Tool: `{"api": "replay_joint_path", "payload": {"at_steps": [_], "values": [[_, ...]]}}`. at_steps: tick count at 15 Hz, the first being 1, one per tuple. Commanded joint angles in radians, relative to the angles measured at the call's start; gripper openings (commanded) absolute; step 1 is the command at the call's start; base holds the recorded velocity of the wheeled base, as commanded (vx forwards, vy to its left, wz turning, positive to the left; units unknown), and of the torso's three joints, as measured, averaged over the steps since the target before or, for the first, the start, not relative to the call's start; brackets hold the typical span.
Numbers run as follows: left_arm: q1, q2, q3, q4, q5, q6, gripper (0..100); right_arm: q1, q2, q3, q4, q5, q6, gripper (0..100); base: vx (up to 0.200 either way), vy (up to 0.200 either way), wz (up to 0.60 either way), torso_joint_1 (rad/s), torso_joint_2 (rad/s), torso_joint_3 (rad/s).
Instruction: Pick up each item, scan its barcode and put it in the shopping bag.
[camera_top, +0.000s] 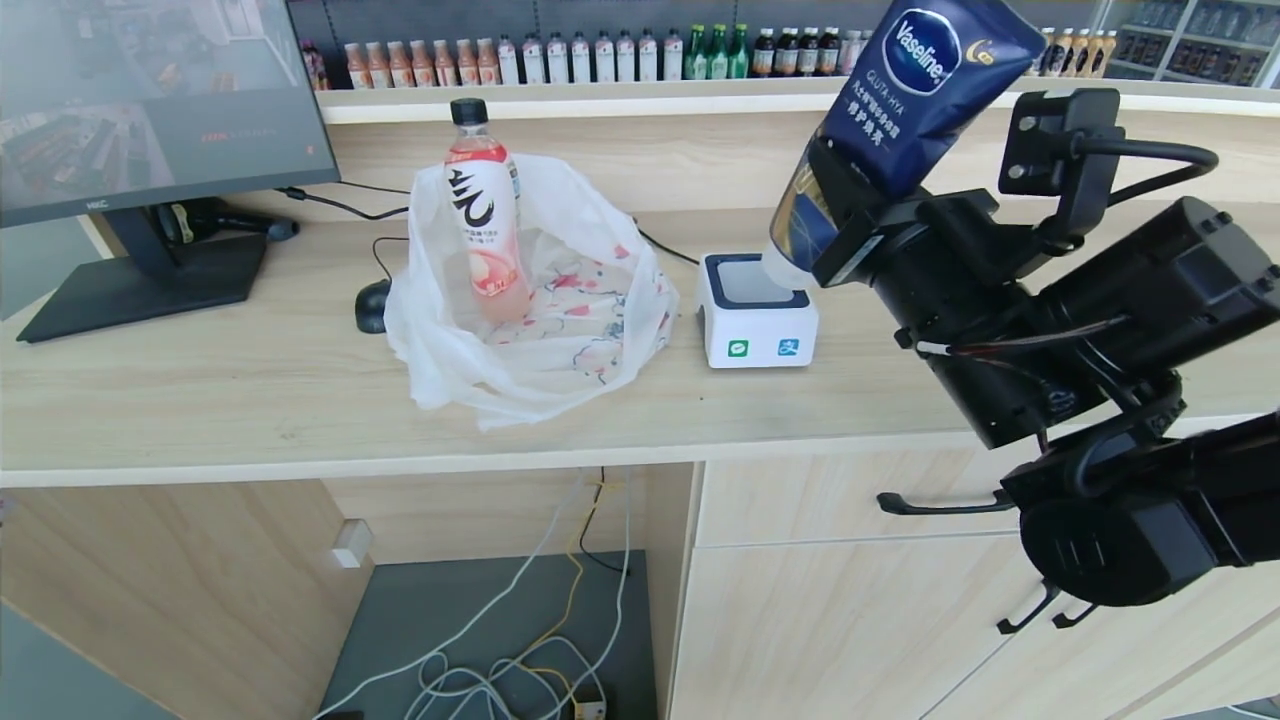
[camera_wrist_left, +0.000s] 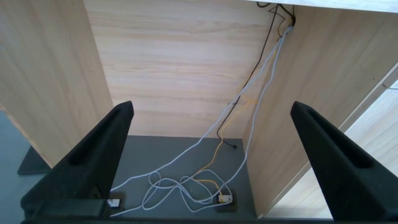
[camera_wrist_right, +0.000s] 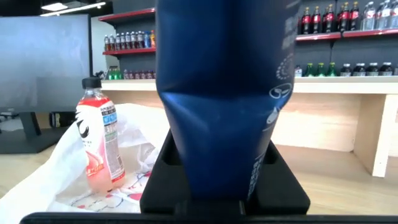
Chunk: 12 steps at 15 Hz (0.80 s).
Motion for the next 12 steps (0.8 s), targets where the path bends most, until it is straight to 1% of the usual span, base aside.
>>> {"api": "replay_joint_path", "payload": {"at_steps": [1,2,6,12], "values": [[0.001,0.001,0.0,0.0,0.0,-0.002,100,0.006,0.002,0.014,-0.004,-0.003,0.0,0,0.0,0.0,0.0,0.0,0.0,0.0],[0.001,0.0,0.0,0.0,0.0,-0.002,100,0.003,-0.004,0.013,-0.006,-0.003,0.002,0,0.0,0.0,0.0,0.0,0.0,0.0],[0.001,0.0,0.0,0.0,0.0,-0.004,100,0.002,-0.024,0.037,-0.016,-0.004,0.016,0,0.0,0.2,0.0,0.0,0.0,0.002],[0.001,0.0,0.0,0.0,0.0,-0.004,100,0.002,-0.028,0.037,-0.018,-0.004,0.016,0,0.0,0.2,0.0,0.005,0.0,0.003]]}}
